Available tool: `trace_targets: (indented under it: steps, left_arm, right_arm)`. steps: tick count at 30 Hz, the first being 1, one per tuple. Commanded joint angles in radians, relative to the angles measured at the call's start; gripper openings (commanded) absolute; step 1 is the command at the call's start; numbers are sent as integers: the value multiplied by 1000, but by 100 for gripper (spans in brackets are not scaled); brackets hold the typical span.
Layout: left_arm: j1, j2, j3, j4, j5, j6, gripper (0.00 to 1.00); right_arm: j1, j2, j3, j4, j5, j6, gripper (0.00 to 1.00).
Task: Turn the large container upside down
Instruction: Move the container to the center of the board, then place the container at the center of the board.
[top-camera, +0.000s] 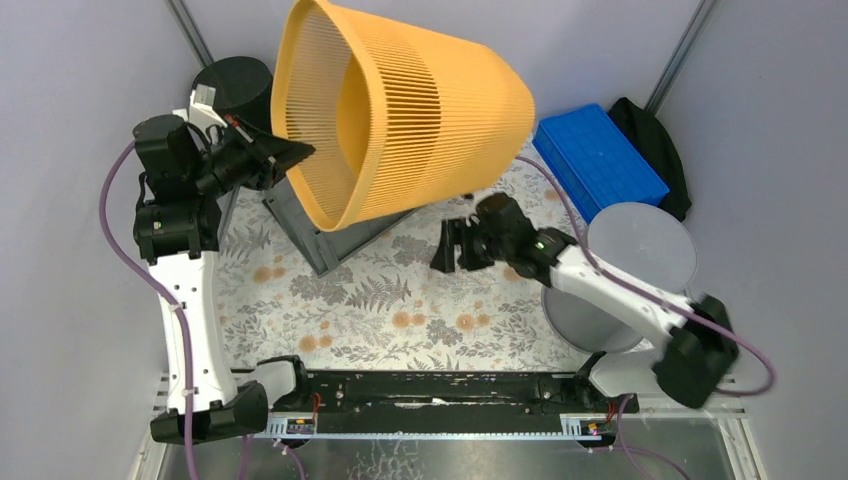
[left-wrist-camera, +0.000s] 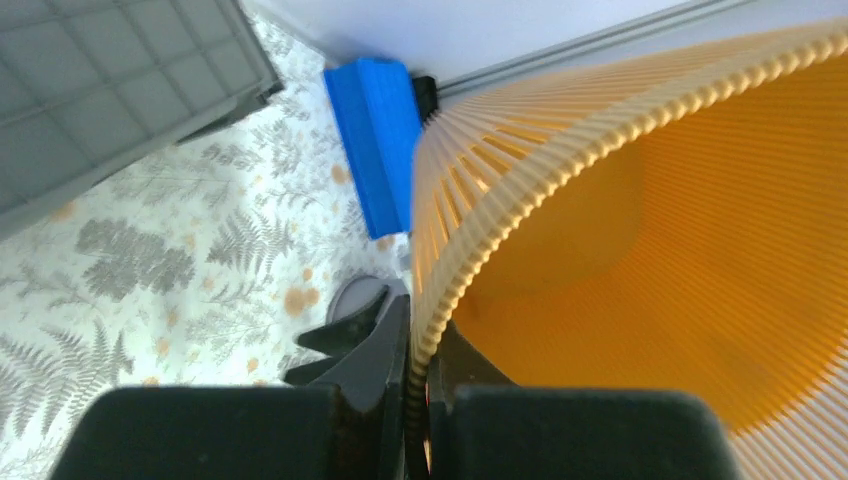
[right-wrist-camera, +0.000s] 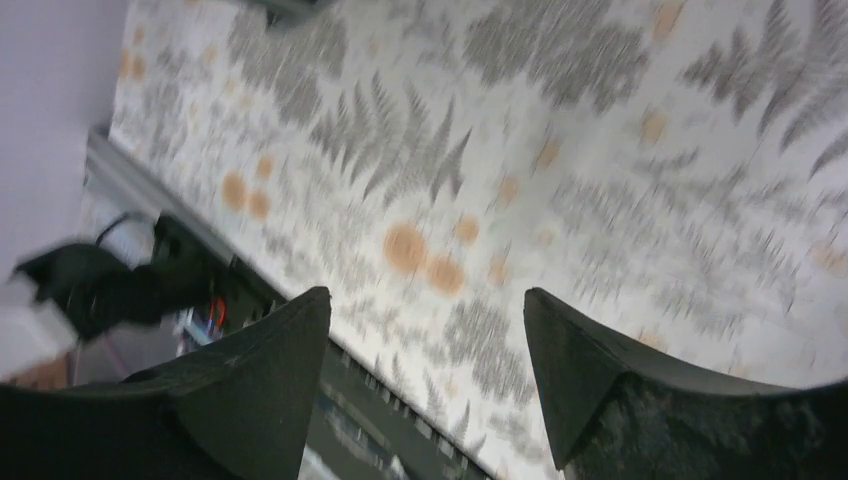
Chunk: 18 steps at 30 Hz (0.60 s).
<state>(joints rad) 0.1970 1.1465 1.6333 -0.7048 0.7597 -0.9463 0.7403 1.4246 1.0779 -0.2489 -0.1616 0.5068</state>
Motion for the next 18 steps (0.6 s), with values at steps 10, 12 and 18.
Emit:
trace_targets:
  steps: [10,12,18]
  left_arm:
    - [-94,-95,-120,-258,-331,242,0]
    - [-141,-56,-95,-268,-395,258,0]
    - [-303,85,0,-310,-575,315,0]
  right_arm:
    - [103,-686,-22,-255,-124,85,77]
    - [103,-692,31,-302,-119,71,77]
    - [103,-696,157,-411,-72,42,77]
